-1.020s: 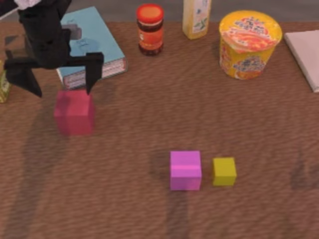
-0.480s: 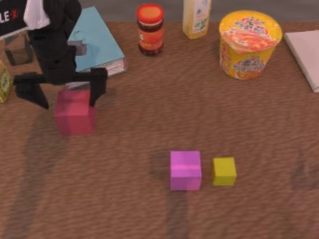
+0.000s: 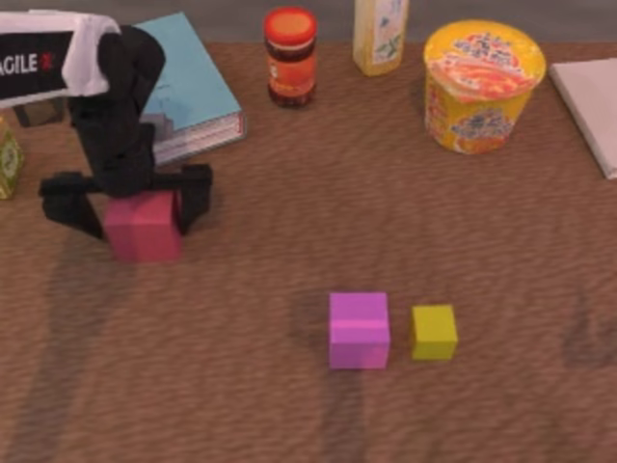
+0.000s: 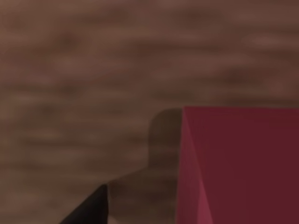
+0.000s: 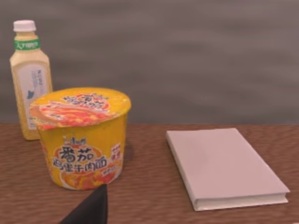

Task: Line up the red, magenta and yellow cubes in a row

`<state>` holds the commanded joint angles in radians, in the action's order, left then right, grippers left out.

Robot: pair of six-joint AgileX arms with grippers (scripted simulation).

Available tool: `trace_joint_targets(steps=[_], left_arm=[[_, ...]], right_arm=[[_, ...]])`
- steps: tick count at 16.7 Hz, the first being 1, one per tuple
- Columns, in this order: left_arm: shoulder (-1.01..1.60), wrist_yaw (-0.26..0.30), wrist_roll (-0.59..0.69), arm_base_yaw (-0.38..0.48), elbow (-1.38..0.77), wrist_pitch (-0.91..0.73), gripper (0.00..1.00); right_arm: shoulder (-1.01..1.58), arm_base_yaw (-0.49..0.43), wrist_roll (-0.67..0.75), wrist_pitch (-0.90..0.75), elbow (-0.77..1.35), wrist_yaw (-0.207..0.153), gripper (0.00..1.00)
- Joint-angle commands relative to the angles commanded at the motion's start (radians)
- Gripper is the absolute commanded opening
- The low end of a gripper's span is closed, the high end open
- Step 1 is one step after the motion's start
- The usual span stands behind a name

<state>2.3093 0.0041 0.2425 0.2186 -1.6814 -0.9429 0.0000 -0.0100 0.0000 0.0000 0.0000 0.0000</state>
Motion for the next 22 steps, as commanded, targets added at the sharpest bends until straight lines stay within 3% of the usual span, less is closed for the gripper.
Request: trace_joint_targets(steps=[13,22], left_arm=[[0.0,0.0,0.0,0.0,0.0,0.0,0.02],[-0.006,-0.001,-0.002,-0.002,-0.001,-0.002,0.0]], right_arm=[[0.0,0.0,0.0,0.0,0.0,0.0,1.0],[0.0,0.0,0.0,0.0,0.0,0.0,1.0]])
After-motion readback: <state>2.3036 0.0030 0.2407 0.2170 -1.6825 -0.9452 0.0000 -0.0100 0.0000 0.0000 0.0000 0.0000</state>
